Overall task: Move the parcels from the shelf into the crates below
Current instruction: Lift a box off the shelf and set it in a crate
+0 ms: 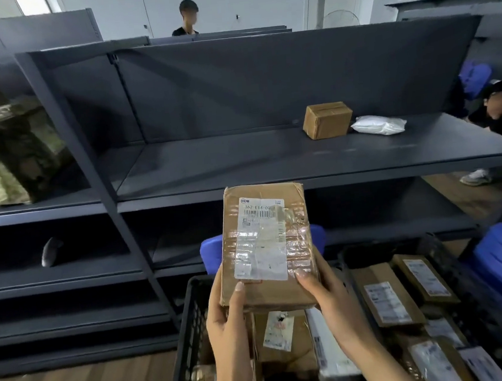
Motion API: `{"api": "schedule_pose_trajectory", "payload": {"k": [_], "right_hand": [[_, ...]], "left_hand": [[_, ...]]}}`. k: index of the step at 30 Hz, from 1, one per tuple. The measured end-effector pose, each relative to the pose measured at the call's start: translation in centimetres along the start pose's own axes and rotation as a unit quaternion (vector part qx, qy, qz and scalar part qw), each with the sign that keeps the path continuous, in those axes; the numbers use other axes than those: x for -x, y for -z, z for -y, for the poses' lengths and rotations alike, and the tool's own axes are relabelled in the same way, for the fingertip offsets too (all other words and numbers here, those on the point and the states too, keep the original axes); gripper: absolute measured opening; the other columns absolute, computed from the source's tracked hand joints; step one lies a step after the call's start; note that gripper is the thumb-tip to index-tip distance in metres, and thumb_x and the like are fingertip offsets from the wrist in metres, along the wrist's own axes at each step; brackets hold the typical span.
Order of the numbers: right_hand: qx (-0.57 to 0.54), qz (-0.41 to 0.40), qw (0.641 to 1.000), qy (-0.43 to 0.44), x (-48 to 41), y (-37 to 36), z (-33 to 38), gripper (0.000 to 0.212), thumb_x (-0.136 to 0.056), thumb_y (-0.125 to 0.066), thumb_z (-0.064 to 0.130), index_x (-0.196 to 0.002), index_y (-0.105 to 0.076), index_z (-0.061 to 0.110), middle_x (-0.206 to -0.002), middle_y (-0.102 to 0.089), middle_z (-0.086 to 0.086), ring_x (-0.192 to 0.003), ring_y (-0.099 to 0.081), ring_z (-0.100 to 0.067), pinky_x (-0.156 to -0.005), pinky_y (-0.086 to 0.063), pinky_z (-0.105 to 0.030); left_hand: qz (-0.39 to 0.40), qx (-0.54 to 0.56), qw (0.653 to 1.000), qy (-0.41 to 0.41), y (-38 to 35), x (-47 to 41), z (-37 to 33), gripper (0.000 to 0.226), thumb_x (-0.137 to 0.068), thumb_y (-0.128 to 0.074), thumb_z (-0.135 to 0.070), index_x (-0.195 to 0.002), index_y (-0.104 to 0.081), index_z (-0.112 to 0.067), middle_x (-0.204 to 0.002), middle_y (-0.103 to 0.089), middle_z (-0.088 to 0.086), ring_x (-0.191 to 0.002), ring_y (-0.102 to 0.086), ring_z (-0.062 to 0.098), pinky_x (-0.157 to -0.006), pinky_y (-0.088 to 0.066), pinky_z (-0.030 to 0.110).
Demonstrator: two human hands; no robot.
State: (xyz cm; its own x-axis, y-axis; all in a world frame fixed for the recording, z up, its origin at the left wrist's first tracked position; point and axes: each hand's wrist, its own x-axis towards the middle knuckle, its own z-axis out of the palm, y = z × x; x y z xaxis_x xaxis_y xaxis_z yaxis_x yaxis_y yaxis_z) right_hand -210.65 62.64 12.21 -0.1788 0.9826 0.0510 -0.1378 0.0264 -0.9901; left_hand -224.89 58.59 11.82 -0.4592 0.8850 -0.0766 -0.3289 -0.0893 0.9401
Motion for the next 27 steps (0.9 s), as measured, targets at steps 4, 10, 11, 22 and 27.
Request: {"api": "schedule_pose_trajectory", "payload": {"k": [4, 10, 11, 22, 27], "right_hand": [[0.008, 0.010, 1.000, 0.023, 1.0, -0.2, -1.2, 0.087, -0.067, -0.066, 0.048, -0.146, -0.034, 0.031, -0.136, -0.056, 0.010, -0.120, -0.056, -0.003, -0.090, -0.048, -0.012], [0.031, 0.020, 0.999, 0.027, 1.4, -0.2, -1.0, 0.084, -0.072, -0.067, 0.042, -0.147, -0.028, 0.034, -0.136, -0.053, 0.016, -0.120, -0.054, 0.002, -0.089, -0.048, -0.012], [0.038, 0.021, 0.999, 0.024, 1.3, 0.0, -0.8, 0.080, -0.076, -0.067, 0.039, -0.147, -0.028, 0.036, -0.135, -0.053, 0.018, -0.118, -0.054, 0.005, -0.088, -0.047, -0.010], [0.156, -0.035, 0.987, 0.018, -1.5, 0.5, 1.0, 0.053, -0.096, -0.050, 0.038, -0.145, -0.030, 0.040, -0.119, -0.053, 0.026, -0.108, -0.052, 0.007, -0.072, -0.042, -0.006], [0.170, -0.025, 0.985, -0.014, -2.3, 0.1, -0.1, 0.052, -0.097, -0.049, 0.036, -0.146, -0.032, 0.035, -0.116, -0.053, 0.023, -0.104, -0.053, 0.002, -0.070, -0.039, -0.008]], "left_hand": [[0.044, -0.069, 0.997, -0.007, 1.4, 0.2, -1.0, 0.041, -0.091, -0.058, -0.025, -0.132, -0.057, -0.030, -0.116, -0.070, -0.009, -0.105, -0.067, 0.008, -0.088, -0.053, 0.028], [0.060, -0.126, 0.990, 0.006, 1.5, -0.1, -1.9, 0.020, -0.088, -0.064, -0.034, -0.108, -0.066, -0.030, -0.097, -0.075, -0.011, -0.090, -0.072, 0.009, -0.073, -0.058, 0.024], [0.058, -0.129, 0.990, 0.004, 1.4, -0.1, -1.9, 0.019, -0.088, -0.064, -0.035, -0.106, -0.067, -0.029, -0.095, -0.075, -0.012, -0.089, -0.072, 0.008, -0.071, -0.058, 0.024], [0.026, -0.173, 0.983, -0.053, 0.0, -1.4, -0.6, 0.031, -0.093, -0.059, -0.031, -0.122, -0.050, -0.028, -0.108, -0.071, -0.001, -0.092, -0.070, 0.013, -0.079, -0.059, 0.032], [0.018, -0.239, 0.970, -0.041, 1.3, -2.6, -0.1, 0.014, -0.096, -0.053, -0.036, -0.107, -0.061, -0.030, -0.102, -0.071, -0.009, -0.097, -0.067, 0.012, -0.092, -0.054, 0.040]]}}
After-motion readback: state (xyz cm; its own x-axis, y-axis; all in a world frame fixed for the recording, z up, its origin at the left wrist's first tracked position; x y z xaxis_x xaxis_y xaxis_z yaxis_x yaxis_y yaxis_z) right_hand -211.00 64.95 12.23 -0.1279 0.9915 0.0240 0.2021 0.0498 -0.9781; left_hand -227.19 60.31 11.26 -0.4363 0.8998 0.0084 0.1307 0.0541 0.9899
